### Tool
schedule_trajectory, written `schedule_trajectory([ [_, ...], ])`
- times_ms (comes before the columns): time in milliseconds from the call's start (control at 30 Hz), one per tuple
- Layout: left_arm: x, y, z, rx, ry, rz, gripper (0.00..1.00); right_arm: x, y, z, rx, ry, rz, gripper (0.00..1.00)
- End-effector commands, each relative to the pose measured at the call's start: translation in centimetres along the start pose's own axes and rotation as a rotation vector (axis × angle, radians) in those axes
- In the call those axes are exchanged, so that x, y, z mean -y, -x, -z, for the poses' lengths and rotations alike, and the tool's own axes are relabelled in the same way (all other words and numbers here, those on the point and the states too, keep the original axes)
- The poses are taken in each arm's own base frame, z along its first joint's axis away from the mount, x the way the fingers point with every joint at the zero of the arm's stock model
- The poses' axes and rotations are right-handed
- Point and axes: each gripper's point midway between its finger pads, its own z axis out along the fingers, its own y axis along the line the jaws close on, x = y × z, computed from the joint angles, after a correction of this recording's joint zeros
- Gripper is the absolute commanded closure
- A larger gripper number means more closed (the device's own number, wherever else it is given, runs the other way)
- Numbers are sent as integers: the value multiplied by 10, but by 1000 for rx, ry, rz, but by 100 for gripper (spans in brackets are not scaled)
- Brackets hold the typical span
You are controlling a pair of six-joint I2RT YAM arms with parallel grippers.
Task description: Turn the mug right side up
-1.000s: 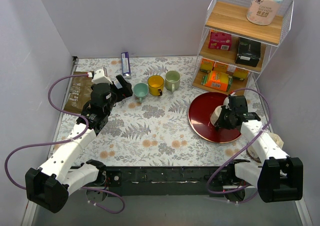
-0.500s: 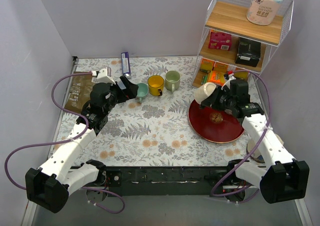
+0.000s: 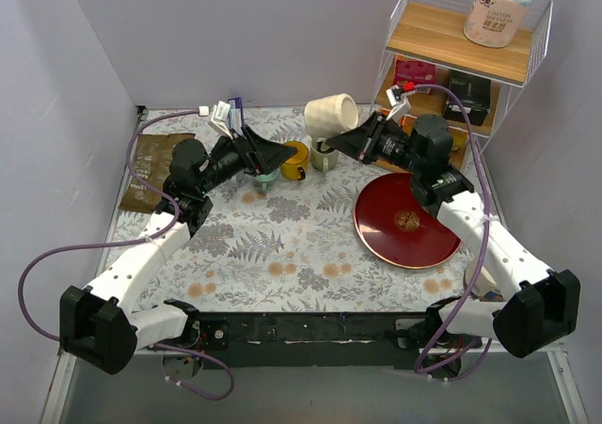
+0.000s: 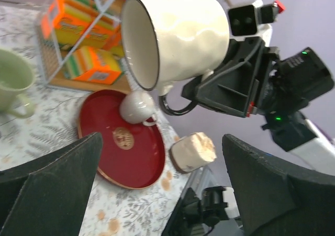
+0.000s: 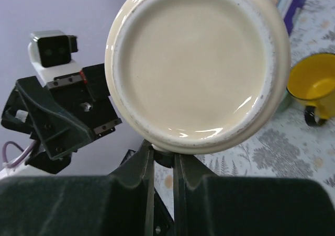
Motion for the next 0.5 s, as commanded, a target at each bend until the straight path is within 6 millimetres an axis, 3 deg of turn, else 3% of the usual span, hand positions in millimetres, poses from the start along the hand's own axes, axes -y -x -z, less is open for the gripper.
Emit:
schedule_trajectory([
  [0,66,27,2,16,-234,27,3,-103,55,-1,166,344,118,99],
  [100,82,34,4,50,-336,113,5,-124,60,-5,176,426,123,99],
  [133,97,42,10,88,-419,102,7,-131,62,-5,181,448,117,99],
  [267,102,45,9,101,-497,192,12,-150,67,-5,191,536,119,99],
  [467,102,53,-2,95,-543,248,22,-159,65,-5,177,582,118,99],
])
